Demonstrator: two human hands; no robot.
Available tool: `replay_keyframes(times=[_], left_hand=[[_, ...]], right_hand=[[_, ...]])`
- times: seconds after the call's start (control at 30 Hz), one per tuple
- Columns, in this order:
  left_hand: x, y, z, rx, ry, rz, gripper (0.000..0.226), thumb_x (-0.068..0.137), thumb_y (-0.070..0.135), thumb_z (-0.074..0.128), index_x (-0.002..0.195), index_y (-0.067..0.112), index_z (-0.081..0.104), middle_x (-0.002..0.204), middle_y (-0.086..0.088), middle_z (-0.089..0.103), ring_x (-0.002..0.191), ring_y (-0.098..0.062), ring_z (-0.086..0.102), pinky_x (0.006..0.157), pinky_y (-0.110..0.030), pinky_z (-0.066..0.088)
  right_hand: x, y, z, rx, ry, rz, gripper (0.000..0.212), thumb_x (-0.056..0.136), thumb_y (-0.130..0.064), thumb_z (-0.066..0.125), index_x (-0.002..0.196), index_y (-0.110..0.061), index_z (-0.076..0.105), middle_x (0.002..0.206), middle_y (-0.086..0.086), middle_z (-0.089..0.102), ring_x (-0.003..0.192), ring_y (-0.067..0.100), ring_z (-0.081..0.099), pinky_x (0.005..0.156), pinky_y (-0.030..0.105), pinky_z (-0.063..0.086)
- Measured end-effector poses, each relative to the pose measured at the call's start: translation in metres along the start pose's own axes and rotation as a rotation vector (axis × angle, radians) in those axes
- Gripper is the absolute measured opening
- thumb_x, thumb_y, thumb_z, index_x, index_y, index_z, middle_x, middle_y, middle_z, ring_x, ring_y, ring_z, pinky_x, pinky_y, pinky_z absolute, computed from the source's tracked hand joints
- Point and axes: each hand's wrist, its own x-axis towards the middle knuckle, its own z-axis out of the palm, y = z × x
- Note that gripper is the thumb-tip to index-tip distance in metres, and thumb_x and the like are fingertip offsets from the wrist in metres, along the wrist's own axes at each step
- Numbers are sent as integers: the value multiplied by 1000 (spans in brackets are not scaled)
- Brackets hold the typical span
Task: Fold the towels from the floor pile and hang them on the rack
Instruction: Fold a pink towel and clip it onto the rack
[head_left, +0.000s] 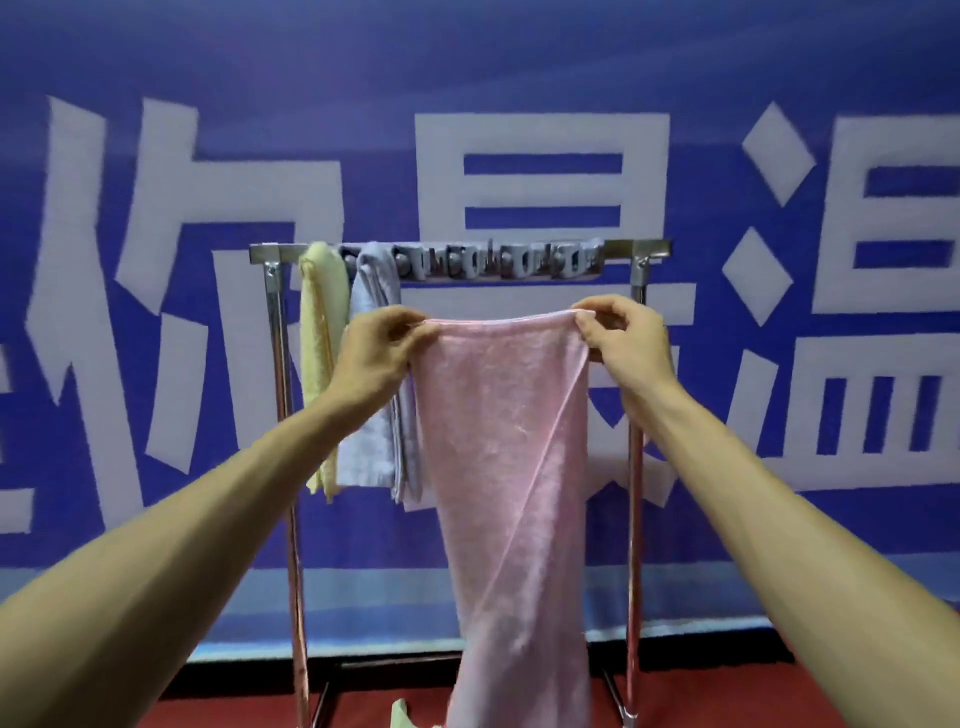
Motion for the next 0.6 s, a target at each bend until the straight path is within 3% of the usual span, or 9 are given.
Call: replay_keyframes(times=[0.07,0.13,0.23,0.37,0.47,0.6], left_hand=[[14,13,-2,54,-10,41,19,88,17,66,99,3,73,83,-4,70,64,1,57,66,-27,53],[18,22,0,149,-43,49,19,90,15,63,99,0,72,89,-9,72,72,-10,60,70,-32,55],[26,39,-5,160,67,79,19,90,19,63,98,3,71,87,0,67,79,-12,59,71,-21,48],[38,72,-11,37,274,102,13,90,12,63,97,4,71,89,-1,67,81,-12,61,68,-7,44],[40,83,-14,8,314,95,12,91,13,62,97,7,70,88,0,67,78,-10,60,69,-10,46],[39,81,-19,47,238,110,12,90,12,63,95,5,71,84,2,67,76,-10,61,68,-14,48]], right_hand=[[13,-12,-1,-34,19,-27,14,92,-9,59,88,-19,68,83,-5,66,82,10,62,76,30,56],[22,-20,-1,-136,-6,-15,12,89,-9,60,90,-17,69,84,-5,66,85,13,63,77,32,57],[31,-35,-4,-169,26,-44,13,89,-7,59,92,-16,69,84,-5,65,85,13,61,69,20,51],[36,-58,-6,-158,50,-131,12,91,-8,58,96,-11,68,87,-1,65,81,12,60,69,24,52],[40,-73,-8,-159,51,-218,9,92,-10,57,96,-12,65,86,-5,62,79,6,58,67,18,50],[44,-79,-19,-183,-70,-199,8,93,-11,58,96,-12,65,88,-3,64,82,9,61,63,17,53]])
